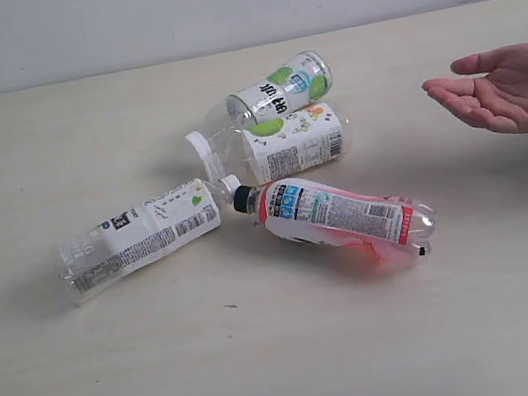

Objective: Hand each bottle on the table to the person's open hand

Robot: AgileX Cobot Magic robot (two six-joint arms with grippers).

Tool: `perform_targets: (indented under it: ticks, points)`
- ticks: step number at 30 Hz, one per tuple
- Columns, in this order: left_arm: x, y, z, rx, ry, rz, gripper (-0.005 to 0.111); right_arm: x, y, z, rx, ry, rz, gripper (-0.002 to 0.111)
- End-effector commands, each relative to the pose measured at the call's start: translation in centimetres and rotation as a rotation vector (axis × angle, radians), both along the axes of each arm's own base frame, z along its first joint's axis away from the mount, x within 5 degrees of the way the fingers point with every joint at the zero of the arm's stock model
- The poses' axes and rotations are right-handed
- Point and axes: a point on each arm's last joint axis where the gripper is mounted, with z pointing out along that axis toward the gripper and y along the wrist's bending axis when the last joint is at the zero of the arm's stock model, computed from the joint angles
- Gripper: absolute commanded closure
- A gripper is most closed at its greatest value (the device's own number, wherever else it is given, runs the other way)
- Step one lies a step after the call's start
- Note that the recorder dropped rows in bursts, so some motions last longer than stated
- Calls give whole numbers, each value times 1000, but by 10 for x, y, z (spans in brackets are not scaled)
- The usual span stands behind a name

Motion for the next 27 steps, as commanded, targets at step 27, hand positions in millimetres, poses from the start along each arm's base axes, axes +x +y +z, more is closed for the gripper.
perform_targets:
  ticks: [27]
  points:
    - [3,-2,19,11,-220,-24,107,0,0,0,-13,-10,-3,108]
